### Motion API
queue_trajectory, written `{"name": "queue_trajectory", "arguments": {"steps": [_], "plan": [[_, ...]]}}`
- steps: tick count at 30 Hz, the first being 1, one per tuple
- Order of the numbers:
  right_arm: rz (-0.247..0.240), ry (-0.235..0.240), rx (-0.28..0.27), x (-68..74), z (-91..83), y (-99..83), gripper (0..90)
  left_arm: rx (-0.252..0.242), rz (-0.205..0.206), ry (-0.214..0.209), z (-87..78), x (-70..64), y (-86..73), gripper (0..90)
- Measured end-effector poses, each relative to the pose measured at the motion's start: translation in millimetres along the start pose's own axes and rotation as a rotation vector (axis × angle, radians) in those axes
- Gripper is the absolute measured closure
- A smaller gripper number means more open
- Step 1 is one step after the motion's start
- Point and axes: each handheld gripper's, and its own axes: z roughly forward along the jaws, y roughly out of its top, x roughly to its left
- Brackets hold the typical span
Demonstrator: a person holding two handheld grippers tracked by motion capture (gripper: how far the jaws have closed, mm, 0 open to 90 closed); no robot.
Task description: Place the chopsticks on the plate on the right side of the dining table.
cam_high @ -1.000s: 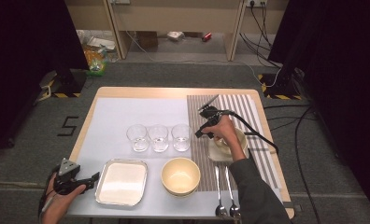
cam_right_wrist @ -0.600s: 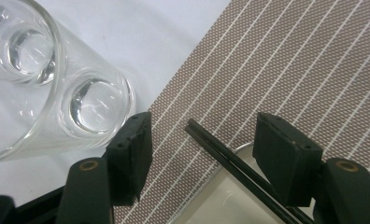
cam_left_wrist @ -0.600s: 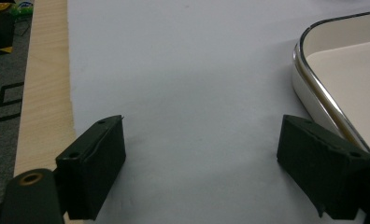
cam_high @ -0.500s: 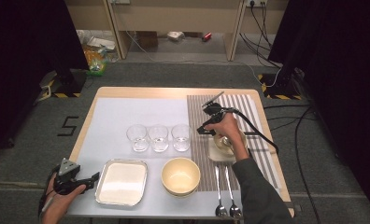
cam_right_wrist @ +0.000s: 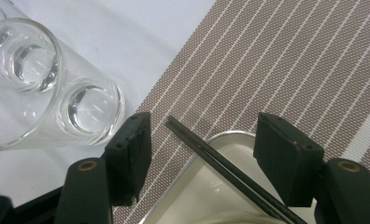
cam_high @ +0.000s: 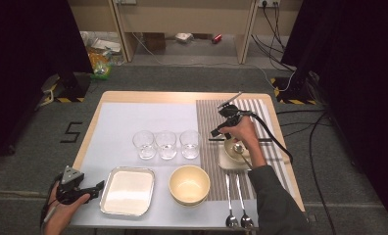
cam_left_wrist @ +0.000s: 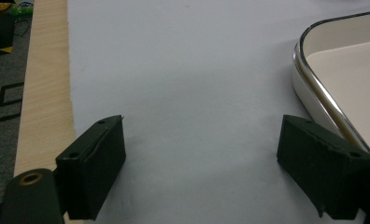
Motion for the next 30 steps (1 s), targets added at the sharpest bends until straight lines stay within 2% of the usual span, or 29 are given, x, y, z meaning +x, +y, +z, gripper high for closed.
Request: {"name": "queue_trajectory", "arguments": {"steps": [12,14,20,22,30], "plan": [[0.039,-0.018,-0.036,-17.1,-19.5,-11.3,37.4,-0.003,-0.001,0.002,0.2,-0.2,-0.1,14.7],[0.052,-0.016,-0.037,-17.1,-21.6,-12.4,37.4,-0.003,0.0,0.002,0.2,-0.1,-0.1,14.7],[0.041,-0.01,-0.054,-16.3,-25.5,-13.4,37.4,-0.003,-0.001,0.002,0.2,-0.2,-0.1,14.7],[0.052,-0.01,-0.055,-14.5,-27.5,-13.7,37.4,-0.003,-0.001,0.002,0.2,-0.2,-0.1,14.7],[0.036,-0.004,-0.078,-7.1,-32.4,-15.2,37.4,-0.003,0.0,0.003,0.2,-0.2,-0.1,14.7]]}}
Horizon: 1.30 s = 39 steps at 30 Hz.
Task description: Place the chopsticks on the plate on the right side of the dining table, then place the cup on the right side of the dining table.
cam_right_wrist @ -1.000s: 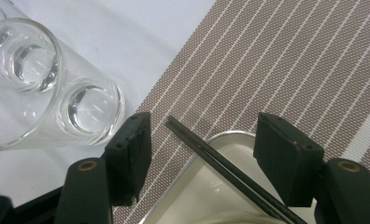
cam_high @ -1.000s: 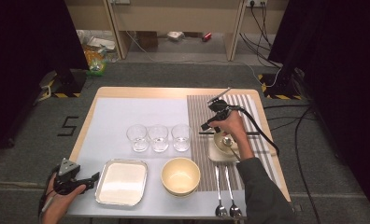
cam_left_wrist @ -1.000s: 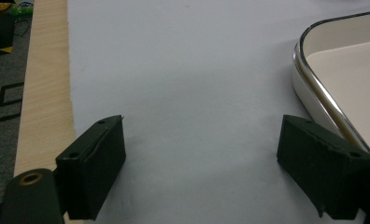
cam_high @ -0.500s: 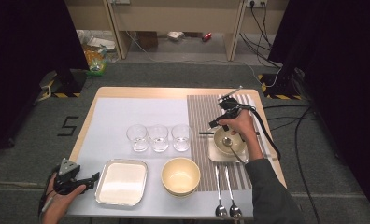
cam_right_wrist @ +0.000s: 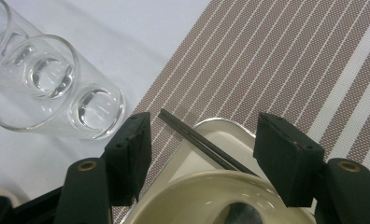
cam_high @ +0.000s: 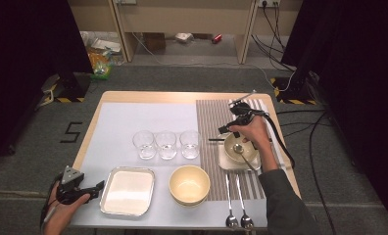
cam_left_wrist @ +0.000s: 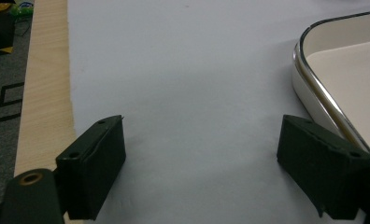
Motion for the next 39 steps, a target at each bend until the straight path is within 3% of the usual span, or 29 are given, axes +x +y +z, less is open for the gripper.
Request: {"name": "queue_trajectory", "arguments": {"steps": [9,29,39], "plan": [[-0.031,0.014,-0.015,9.1,1.2,-3.6,37.3,0.0,-0.001,0.0,0.0,0.0,0.0,14.7],[-0.045,0.033,-0.036,23.4,4.1,-10.1,36.5,0.001,-0.001,-0.001,0.1,0.0,0.1,14.6],[-0.075,0.037,-0.036,37.9,4.4,-4.3,35.7,0.001,-0.001,-0.001,0.2,0.0,0.1,14.6]]}}
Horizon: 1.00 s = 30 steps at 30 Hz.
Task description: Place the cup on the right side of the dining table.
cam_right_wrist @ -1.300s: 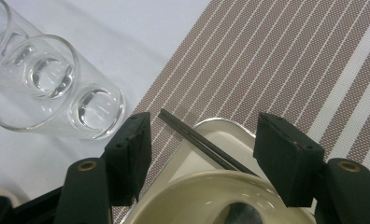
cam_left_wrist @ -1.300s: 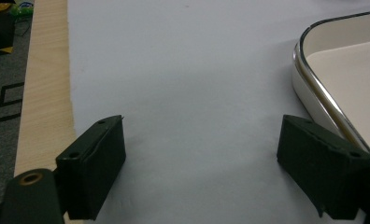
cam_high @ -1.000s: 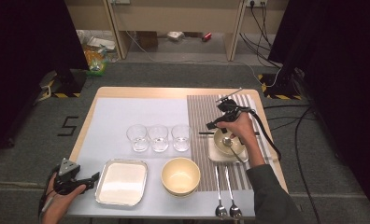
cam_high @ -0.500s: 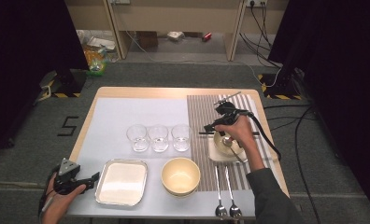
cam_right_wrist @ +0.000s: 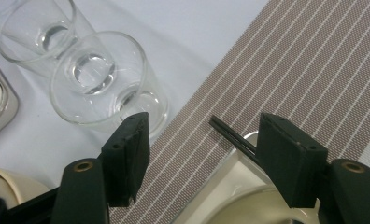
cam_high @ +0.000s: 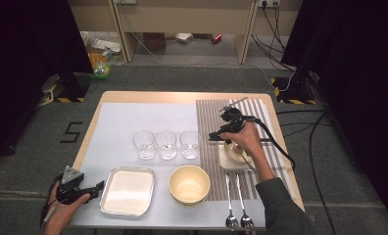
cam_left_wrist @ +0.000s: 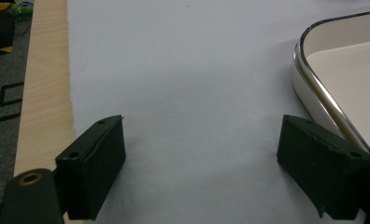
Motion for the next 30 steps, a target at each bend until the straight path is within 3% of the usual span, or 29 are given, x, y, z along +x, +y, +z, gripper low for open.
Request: {"name": "queue_trajectory", "arguments": {"steps": [1,8,20,30], "plan": [[-0.019,-0.003,-0.003,0.6,0.5,1.2,35.5,0.0,0.0,0.0,0.0,0.0,0.0,14.6],[-0.031,0.002,0.006,9.7,5.9,6.1,36.3,0.0,0.0,0.0,0.0,0.0,0.0,14.6],[-0.034,-0.009,-0.017,16.0,-0.4,7.7,35.7,0.004,-0.001,-0.006,-0.2,0.5,0.2,14.5],[-0.034,0.002,-0.011,22.8,8.1,8.3,36.1,0.004,-0.002,-0.005,-0.1,0.4,0.1,14.5]]}}
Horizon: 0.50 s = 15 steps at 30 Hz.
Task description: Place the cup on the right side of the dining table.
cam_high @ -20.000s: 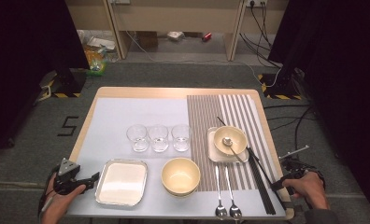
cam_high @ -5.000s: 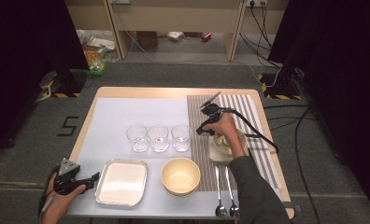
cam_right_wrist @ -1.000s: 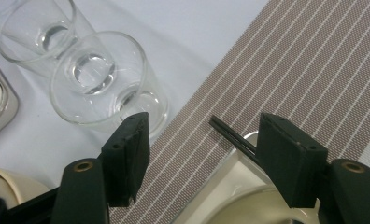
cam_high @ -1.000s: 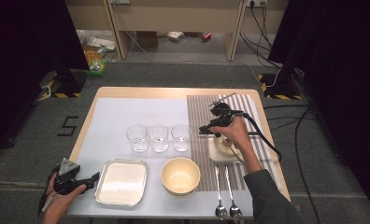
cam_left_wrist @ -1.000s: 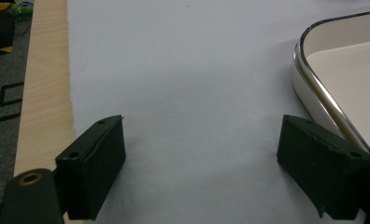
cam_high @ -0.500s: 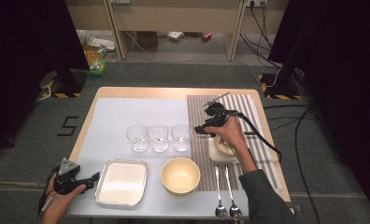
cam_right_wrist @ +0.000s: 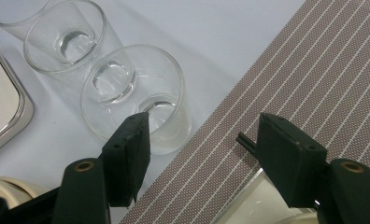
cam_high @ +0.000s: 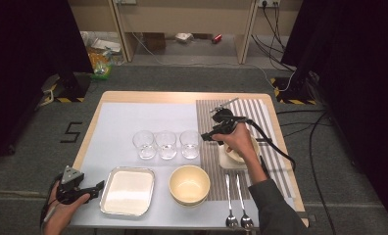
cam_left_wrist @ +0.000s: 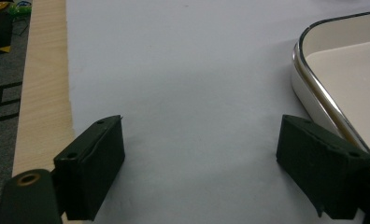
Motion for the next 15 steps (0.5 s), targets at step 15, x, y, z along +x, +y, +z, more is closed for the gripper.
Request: {"name": "queue_trajectory", "arguments": {"steps": [15], "plan": [[-0.038,-0.013,0.017,13.4,15.8,11.4,41.0,-0.01,-0.002,0.003,0.8,-0.1,-0.3,14.5]]}}
